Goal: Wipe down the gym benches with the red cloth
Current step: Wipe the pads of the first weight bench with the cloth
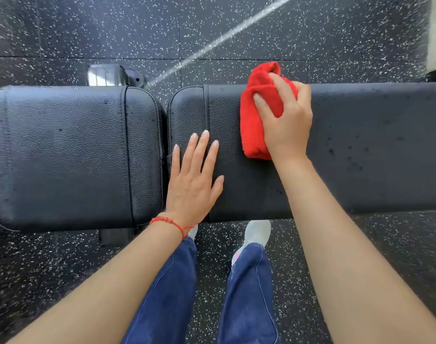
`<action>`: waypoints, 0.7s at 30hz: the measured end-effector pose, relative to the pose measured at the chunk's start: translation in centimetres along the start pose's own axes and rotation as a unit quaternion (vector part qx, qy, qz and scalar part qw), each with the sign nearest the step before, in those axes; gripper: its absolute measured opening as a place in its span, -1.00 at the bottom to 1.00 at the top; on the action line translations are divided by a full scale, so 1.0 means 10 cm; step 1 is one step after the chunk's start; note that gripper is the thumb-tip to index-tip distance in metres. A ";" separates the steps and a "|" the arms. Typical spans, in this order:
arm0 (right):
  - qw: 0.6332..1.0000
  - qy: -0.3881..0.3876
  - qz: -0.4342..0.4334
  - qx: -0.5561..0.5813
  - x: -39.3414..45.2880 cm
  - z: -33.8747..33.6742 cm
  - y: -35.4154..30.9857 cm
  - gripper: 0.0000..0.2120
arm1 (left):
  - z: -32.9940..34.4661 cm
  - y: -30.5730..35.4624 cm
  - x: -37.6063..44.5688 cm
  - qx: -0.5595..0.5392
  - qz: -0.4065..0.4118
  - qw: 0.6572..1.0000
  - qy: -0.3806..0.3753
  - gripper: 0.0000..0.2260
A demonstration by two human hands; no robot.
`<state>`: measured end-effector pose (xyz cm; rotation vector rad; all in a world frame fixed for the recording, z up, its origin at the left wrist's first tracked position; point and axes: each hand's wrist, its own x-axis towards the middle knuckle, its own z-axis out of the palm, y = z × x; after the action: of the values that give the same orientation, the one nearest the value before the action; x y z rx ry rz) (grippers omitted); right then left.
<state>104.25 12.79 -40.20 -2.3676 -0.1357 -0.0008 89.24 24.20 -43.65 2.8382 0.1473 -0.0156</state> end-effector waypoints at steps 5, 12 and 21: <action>1.000 -0.002 -0.011 0.014 -0.10 -0.06 0.11 -0.63 | -0.02 0.06 0.00 0.005 -0.023 1.000 -0.008 -0.48; 0.999 -0.039 -0.028 0.000 -0.86 -0.45 0.47 -0.66 | -0.02 0.26 0.05 0.007 -0.043 0.999 -0.005 -0.47; 0.996 -0.074 -0.050 -0.009 -0.87 -0.60 0.62 -0.67 | 0.13 0.62 0.16 0.006 -0.031 0.999 -0.008 -0.49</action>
<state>96.43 3.34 -40.60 -2.3746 -0.3276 0.1252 91.48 18.10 -43.13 2.8446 0.2336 -0.0540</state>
